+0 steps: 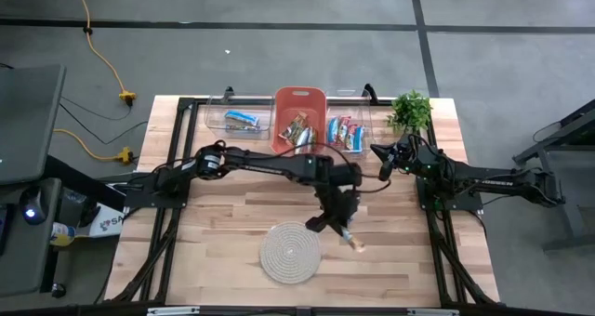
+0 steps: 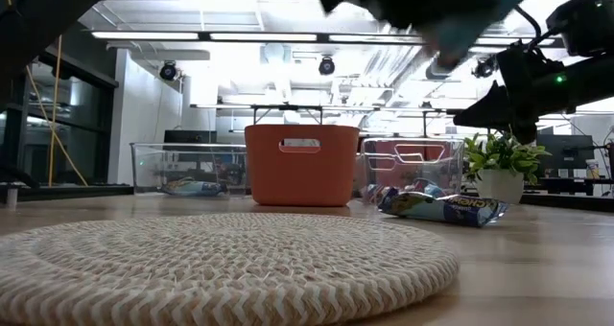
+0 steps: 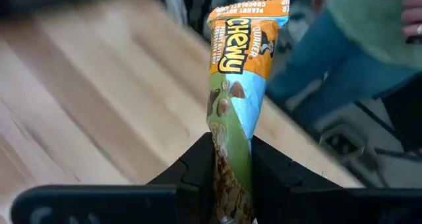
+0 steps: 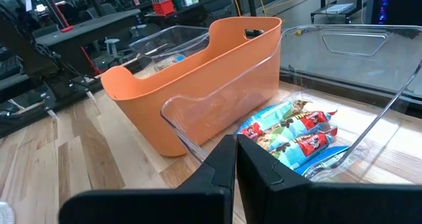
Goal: Pick and place Granola Bars by type
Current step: Put the yellow granola bar into the orange bin
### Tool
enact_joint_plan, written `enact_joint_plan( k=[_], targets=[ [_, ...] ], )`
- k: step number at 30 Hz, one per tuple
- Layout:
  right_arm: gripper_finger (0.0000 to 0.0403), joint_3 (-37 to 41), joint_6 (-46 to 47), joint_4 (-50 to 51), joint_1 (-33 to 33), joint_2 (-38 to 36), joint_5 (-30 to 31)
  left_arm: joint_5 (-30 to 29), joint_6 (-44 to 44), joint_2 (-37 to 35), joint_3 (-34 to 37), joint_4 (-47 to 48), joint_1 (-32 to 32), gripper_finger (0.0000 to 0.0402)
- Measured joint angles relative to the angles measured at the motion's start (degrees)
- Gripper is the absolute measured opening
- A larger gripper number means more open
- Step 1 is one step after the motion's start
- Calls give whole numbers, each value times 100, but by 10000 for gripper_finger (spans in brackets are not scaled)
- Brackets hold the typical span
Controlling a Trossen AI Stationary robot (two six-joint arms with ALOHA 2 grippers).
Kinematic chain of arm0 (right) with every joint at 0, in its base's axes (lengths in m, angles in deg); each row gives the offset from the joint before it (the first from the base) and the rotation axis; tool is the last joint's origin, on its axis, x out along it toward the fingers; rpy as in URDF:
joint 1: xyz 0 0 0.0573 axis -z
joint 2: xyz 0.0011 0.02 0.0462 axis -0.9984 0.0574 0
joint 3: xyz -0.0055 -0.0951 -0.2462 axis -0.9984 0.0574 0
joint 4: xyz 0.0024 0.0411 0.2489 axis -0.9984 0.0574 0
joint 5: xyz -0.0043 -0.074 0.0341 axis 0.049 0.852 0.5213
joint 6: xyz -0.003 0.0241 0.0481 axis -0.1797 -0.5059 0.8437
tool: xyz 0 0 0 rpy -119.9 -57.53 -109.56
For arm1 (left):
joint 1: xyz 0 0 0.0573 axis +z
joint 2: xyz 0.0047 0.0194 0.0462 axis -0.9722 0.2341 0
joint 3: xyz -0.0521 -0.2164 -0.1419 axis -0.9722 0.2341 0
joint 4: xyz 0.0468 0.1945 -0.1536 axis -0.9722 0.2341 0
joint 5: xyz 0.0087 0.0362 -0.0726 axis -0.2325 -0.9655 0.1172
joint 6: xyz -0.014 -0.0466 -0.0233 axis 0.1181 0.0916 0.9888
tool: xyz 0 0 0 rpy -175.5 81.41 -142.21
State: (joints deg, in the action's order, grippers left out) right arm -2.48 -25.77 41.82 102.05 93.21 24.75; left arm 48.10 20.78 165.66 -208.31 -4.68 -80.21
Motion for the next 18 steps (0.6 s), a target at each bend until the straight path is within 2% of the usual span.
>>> enact_joint_plan(
  k=[5, 9, 14, 18],
  targets=[
    [0, 0, 0, 1, -1, -1, 2, 83, 57, -32, -1064, 276, 78, 73],
    [0, 0, 0, -16, 1, -1, -6, 131, 301, -610, -794, -383, 228, 73],
    [0, -2, 0, -5, -1, 1, -5, -39, 602, -1243, -788, -304, 535, 73],
    [0, 0, 0, -17, -1, 8, -2, -626, 733, -1705, -790, -335, 821, 73]
  ],
)
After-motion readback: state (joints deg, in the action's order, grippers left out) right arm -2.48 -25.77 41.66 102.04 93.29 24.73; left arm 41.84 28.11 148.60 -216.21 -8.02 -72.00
